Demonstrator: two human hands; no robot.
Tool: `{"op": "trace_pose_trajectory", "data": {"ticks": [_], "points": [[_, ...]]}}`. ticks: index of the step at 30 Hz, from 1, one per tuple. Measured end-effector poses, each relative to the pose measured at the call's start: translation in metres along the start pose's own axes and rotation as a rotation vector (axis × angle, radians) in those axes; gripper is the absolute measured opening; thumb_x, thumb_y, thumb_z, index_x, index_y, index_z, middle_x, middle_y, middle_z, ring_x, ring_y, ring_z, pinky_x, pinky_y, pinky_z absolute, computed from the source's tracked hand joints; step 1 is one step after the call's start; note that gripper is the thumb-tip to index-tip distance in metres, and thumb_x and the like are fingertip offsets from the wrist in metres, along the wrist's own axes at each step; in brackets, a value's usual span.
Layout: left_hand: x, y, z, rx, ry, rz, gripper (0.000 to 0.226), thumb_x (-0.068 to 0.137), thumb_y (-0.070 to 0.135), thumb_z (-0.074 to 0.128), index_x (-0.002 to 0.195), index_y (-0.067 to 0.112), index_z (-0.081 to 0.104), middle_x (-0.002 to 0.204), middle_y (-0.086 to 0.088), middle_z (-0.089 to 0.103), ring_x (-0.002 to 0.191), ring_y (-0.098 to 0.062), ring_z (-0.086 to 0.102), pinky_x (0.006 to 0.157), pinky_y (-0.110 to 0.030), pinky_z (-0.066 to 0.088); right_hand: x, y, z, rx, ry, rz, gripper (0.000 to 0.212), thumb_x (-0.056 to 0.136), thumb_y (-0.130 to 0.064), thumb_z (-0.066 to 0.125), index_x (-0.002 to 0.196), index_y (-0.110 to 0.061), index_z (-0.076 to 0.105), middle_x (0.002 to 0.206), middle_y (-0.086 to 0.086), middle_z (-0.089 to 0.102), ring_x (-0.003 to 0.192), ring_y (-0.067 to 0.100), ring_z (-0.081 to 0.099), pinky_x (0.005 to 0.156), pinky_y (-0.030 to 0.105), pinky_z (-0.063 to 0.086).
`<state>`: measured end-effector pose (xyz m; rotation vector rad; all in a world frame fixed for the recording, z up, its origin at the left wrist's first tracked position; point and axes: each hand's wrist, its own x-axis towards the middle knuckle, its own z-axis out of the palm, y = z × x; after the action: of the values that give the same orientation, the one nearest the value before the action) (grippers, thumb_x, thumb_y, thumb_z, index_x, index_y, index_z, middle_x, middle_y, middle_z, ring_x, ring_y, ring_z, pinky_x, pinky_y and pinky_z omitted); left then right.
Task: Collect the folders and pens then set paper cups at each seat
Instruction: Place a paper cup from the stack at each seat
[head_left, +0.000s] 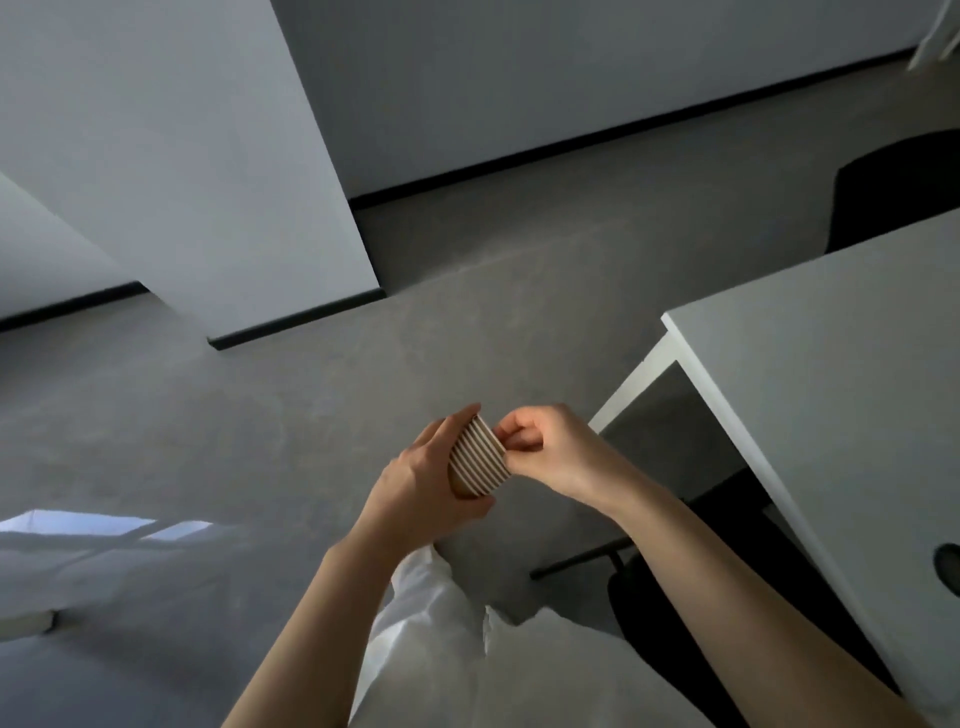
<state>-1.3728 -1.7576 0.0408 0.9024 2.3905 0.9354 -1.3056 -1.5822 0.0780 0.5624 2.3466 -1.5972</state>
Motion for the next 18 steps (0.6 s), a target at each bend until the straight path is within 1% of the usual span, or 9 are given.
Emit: {"op": "trace_pose_trajectory", "data": {"ticks": [2, 5, 9, 12, 15, 16, 18], "points": [[0.033, -0.011, -0.014, 0.005, -0.031, 0.028, 0.094, 0.058, 0.052, 0.069, 0.144, 0.039, 0.033, 0.131, 0.011, 0.053, 0.109, -0.012, 0.059, 0.086, -0.04, 0.054, 0.029, -0.007, -0.006, 0.015, 0.035, 0.018, 0.021, 0.077, 0.0, 0.062, 0.093, -0.012, 0.069, 0.085, 0.003, 0.075, 0.084, 0.013, 0.071, 0.079, 0.03, 0.056], [0.088, -0.027, -0.04, 0.001, -0.08, 0.069, 0.095, 0.058, 0.051, 0.07, 0.145, 0.037, 0.033, 0.131, 0.008, 0.054, 0.11, -0.014, 0.059, 0.087, -0.04, 0.054, 0.078, -0.024, -0.019, 0.048, 0.079, 0.037, 0.022, 0.077, 0.001, 0.064, 0.094, -0.011, 0.069, 0.085, 0.005, 0.075, 0.084, 0.016, 0.071, 0.079, 0.032, 0.056], [0.167, -0.039, -0.084, 0.055, -0.169, 0.142, 0.099, 0.062, 0.04, 0.079, 0.148, 0.036, 0.03, 0.131, 0.009, 0.052, 0.111, -0.013, 0.057, 0.089, -0.039, 0.052, 0.14, -0.054, -0.041, 0.029, 0.154, 0.051, 0.023, 0.078, -0.003, 0.066, 0.099, -0.013, 0.069, 0.088, 0.002, 0.074, 0.083, 0.01, 0.07, 0.078, 0.026, 0.057], [0.227, -0.042, -0.112, 0.11, -0.225, 0.222, 0.102, 0.065, 0.035, 0.082, 0.149, 0.038, 0.025, 0.132, 0.012, 0.048, 0.106, -0.006, 0.052, 0.089, -0.032, 0.051, 0.179, -0.072, -0.061, 0.039, 0.253, 0.047, 0.022, 0.078, -0.005, 0.068, 0.099, -0.012, 0.068, 0.09, 0.003, 0.073, 0.083, 0.008, 0.069, 0.074, 0.022, 0.056], [0.283, -0.036, -0.121, 0.137, -0.265, 0.292, 0.102, 0.064, 0.035, 0.083, 0.149, 0.039, 0.025, 0.124, 0.021, 0.044, 0.1, 0.001, 0.047, 0.083, -0.018, 0.047, 0.207, -0.08, -0.09, 0.067, 0.392, 0.12, 0.025, 0.073, -0.01, 0.076, 0.096, -0.015, 0.067, 0.087, 0.0, 0.072, 0.08, 0.008, 0.068, 0.07, 0.021, 0.054], [0.299, -0.033, -0.121, 0.132, -0.277, 0.306, 0.102, 0.064, 0.035, 0.083, 0.149, 0.039, 0.026, 0.124, 0.021, 0.044, 0.099, 0.002, 0.047, 0.081, -0.016, 0.045, 0.214, -0.081, -0.099, 0.096, 0.419, 0.133, 0.027, 0.072, -0.009, 0.077, 0.095, -0.016, 0.067, 0.086, 0.0, 0.072, 0.08, 0.009, 0.069, 0.071, 0.022, 0.055], [0.332, -0.023, -0.117, 0.128, -0.308, 0.346, 0.102, 0.063, 0.035, 0.083, 0.148, 0.04, 0.027, 0.126, 0.018, 0.047, 0.099, 0.001, 0.048, 0.081, -0.018, 0.047, 0.226, -0.08, -0.12, 0.141, 0.462, 0.152, 0.026, 0.071, -0.007, 0.076, 0.094, -0.016, 0.067, 0.087, 0.001, 0.072, 0.08, 0.011, 0.069, 0.073, 0.026, 0.058]]}}
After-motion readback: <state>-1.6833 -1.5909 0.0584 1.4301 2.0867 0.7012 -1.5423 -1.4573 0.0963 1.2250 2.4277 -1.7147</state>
